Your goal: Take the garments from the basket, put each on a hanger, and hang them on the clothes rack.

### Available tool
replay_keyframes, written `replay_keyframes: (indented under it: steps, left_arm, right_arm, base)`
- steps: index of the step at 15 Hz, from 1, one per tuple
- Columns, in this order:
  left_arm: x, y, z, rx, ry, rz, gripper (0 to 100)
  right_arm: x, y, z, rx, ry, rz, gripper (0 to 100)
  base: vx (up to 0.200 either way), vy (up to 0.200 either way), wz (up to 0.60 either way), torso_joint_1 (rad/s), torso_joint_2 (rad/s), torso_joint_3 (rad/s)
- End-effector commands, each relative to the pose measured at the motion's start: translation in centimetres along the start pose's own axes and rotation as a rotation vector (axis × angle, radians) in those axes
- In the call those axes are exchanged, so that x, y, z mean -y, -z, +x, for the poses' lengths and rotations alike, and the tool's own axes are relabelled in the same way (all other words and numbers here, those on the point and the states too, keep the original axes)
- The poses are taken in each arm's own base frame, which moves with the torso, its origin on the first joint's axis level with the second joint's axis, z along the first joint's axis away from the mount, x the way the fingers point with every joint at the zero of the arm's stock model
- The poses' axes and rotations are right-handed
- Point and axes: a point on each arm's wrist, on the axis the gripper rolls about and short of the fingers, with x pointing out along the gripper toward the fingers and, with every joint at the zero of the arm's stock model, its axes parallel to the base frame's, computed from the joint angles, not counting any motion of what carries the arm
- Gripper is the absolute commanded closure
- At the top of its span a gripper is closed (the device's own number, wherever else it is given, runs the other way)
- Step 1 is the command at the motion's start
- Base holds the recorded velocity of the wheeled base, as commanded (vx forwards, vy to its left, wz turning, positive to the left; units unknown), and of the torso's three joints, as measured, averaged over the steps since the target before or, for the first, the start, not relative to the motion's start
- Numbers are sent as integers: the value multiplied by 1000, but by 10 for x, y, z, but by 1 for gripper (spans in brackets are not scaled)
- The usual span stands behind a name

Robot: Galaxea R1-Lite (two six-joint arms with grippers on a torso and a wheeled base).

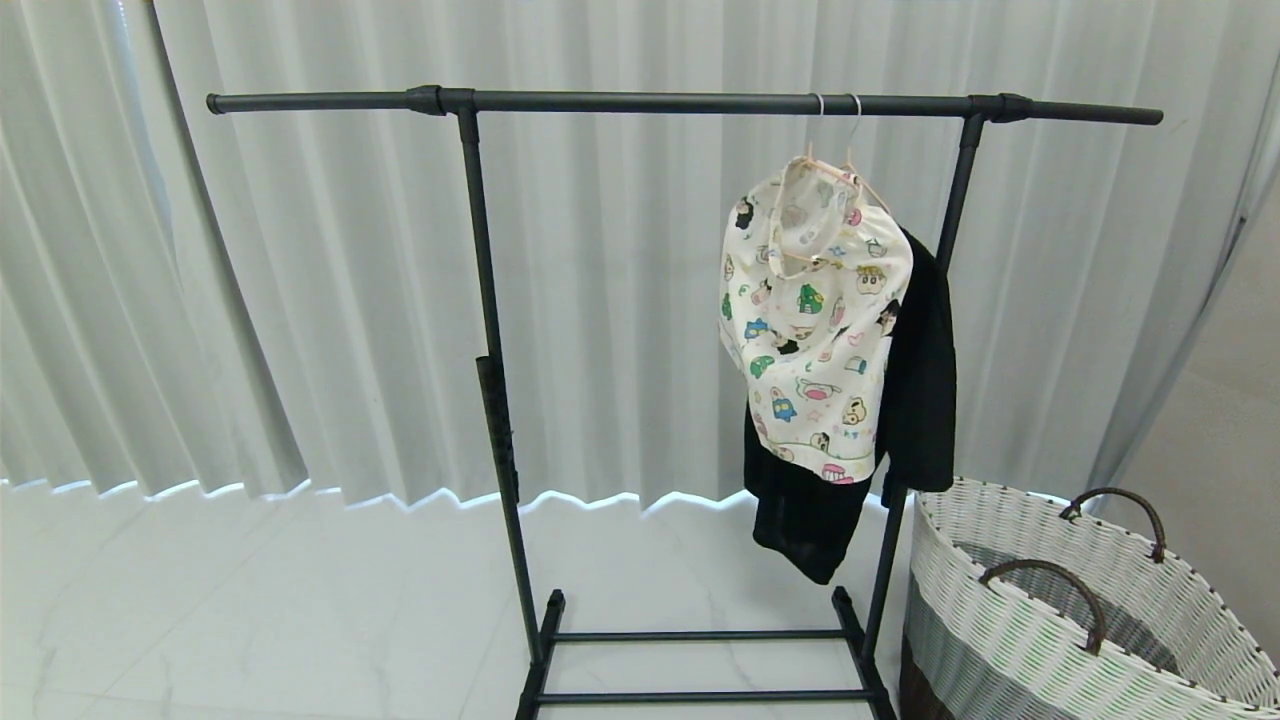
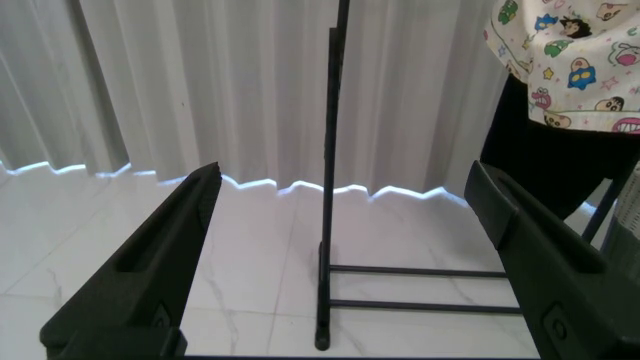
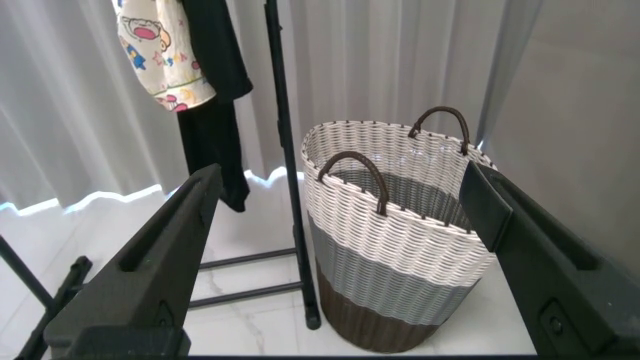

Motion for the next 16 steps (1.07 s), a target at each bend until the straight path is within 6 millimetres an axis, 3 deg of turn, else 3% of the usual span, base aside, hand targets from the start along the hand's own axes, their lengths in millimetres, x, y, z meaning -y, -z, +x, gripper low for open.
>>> replay_keyframes:
  steps: [1, 16]
  left_arm:
    - [0, 0, 0, 1, 0, 0, 0]
    - [0, 0, 0, 1, 0, 0, 0]
  right_arm:
    - [0, 0, 0, 0, 0, 1, 0]
    - [0, 0, 0, 1, 0, 0, 0]
  base:
    - [0, 0, 0, 0, 0, 0]
    - [0, 0, 0, 0, 0, 0]
